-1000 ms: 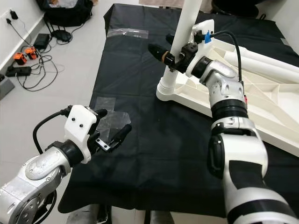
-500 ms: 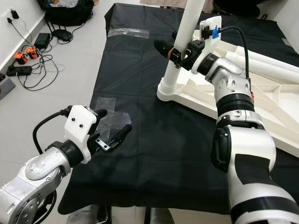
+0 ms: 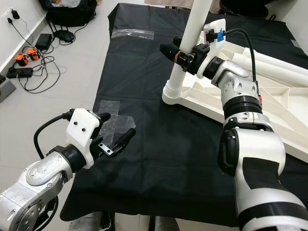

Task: Building children table

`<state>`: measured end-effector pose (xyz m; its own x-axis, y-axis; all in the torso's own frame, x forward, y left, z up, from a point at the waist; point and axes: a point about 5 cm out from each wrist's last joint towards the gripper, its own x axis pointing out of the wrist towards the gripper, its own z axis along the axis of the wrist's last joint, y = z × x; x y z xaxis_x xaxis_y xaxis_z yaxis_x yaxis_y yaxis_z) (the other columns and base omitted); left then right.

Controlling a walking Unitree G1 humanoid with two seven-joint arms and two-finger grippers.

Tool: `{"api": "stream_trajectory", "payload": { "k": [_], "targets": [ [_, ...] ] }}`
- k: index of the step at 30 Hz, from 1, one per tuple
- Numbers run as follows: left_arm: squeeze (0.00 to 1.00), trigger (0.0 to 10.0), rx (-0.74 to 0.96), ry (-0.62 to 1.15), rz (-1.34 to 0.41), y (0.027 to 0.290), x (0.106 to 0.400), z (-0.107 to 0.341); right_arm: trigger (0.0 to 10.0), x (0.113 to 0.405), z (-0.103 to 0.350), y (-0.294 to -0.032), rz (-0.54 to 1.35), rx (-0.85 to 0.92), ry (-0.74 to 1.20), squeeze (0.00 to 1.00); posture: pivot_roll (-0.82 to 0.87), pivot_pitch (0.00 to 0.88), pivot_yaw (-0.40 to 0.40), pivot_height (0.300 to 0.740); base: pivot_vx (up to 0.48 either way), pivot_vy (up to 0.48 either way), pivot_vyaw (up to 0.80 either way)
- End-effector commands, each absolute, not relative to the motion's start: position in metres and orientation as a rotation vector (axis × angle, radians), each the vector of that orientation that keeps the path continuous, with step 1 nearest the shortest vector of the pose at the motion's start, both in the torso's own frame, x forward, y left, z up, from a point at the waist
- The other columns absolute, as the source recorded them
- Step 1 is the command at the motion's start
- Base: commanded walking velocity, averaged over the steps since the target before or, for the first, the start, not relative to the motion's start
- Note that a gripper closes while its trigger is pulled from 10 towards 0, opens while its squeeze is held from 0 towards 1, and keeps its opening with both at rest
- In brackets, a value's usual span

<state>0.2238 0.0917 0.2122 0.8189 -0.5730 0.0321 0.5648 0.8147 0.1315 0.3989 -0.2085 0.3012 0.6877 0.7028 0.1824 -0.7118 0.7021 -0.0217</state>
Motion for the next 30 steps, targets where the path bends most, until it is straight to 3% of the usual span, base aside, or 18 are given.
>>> {"api": "stream_trajectory", "payload": {
  "k": [1,11,25,30],
  "targets": [
    [0.0,10.0,0.123,-0.07,-0.601,0.093,0.221,0.212,0.0,0.399,0.302,-0.211,0.789,0.047,-0.179,0.0,0.11,0.206,-0.061,0.74,0.0,0.0,0.0],
    [0.0,10.0,0.139,-0.081,-0.573,0.098,0.226,0.214,0.0,0.398,0.296,-0.213,0.766,0.04,-0.195,0.0,0.11,0.204,-0.062,0.74,0.0,0.0,0.0],
    [0.0,10.0,0.159,-0.098,-0.555,0.099,0.232,0.217,0.0,0.4,0.257,-0.207,0.532,-0.019,-0.203,0.0,0.1,0.189,-0.052,0.74,0.0,0.0,0.0],
    [0.0,10.0,0.155,-0.098,-0.567,0.096,0.231,0.217,0.0,0.406,0.229,-0.19,0.091,-0.035,-0.094,0.0,0.1,0.185,-0.049,0.74,0.0,0.0,0.0]
  ]
}}
